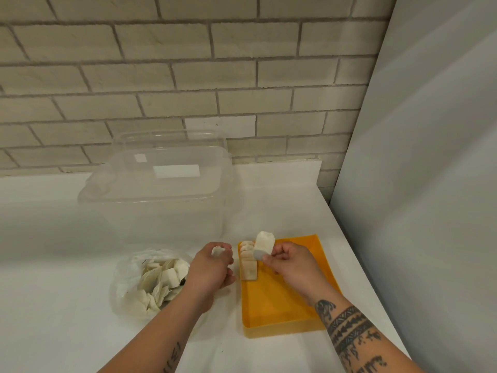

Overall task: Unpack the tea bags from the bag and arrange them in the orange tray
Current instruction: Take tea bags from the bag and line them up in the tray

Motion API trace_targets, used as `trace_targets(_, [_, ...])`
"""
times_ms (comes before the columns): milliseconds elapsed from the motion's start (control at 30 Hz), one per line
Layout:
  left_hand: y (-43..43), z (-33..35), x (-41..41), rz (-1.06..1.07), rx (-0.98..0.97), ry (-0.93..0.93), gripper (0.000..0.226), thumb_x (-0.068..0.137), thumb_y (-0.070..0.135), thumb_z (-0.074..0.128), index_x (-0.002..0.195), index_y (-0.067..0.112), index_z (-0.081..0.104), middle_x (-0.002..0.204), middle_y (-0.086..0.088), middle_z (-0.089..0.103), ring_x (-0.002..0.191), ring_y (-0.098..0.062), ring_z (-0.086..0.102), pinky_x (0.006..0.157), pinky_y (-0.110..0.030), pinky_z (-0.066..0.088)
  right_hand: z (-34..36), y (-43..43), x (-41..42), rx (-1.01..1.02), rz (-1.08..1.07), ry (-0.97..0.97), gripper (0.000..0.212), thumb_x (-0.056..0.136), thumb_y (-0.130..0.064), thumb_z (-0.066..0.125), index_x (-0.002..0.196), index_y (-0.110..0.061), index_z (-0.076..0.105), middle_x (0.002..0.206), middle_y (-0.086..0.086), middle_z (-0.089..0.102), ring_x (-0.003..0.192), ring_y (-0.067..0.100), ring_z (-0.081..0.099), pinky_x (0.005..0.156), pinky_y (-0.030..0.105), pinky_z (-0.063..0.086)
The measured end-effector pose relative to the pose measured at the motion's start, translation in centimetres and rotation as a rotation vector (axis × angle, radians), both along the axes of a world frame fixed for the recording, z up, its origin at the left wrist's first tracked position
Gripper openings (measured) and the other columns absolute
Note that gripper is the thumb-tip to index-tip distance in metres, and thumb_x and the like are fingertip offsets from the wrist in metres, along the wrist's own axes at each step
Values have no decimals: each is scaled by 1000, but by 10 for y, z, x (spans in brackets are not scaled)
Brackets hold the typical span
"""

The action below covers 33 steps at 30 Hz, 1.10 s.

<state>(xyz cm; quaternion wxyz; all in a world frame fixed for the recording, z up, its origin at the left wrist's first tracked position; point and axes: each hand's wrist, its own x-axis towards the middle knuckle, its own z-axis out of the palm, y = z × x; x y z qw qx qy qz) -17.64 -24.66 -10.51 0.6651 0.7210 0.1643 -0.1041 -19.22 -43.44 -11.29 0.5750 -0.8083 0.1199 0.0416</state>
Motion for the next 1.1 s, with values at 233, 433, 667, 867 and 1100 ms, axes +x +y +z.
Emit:
trace_targets(233, [-4, -16, -1, -177, 171, 125, 15, 91, 20, 70, 104, 16, 63, 83, -11, 66, 63, -22, 62, 63, -32, 60, -31, 8, 3, -302, 107, 143, 21, 76, -38, 85, 77, -20, 73, 78, -10, 71, 71, 8, 60, 67, 28, 50])
trace_targets(433, [-4, -19, -2, -198, 196, 135, 15, 91, 14, 67, 105, 16, 62, 81, -13, 67, 60, -21, 62, 63, -33, 60, -38, 24, 10, -412, 133, 139, 29, 73, -45, 85, 80, -20, 72, 77, -10, 69, 68, 6, 59, 62, 23, 46])
trace_targets(667, [-4, -19, -1, -203, 201, 136, 13, 92, 13, 65, 103, 18, 62, 77, -11, 66, 58, -20, 61, 67, -36, 61, -43, 27, 11, -394, 64, 174, 40, 67, -49, 88, 91, -26, 66, 89, -9, 70, 83, 12, 66, 79, 33, 56])
trace_targets(867, [-4, -19, -1, -198, 200, 135, 13, 93, 13, 65, 105, 17, 61, 76, -11, 66, 58, -20, 61, 65, -35, 61, -45, 31, 12, -388, 66, 172, 48, 72, -48, 85, 111, -24, 71, 106, -5, 73, 97, 14, 67, 88, 31, 55])
trace_targets(1100, [-6, -16, -3, -199, 194, 147, 14, 93, 11, 64, 105, 16, 61, 76, -12, 65, 58, -20, 60, 66, -34, 60, -47, 34, 10, -375, 76, 131, 21, 81, -35, 81, 99, -26, 77, 97, -9, 75, 88, 9, 68, 85, 33, 57])
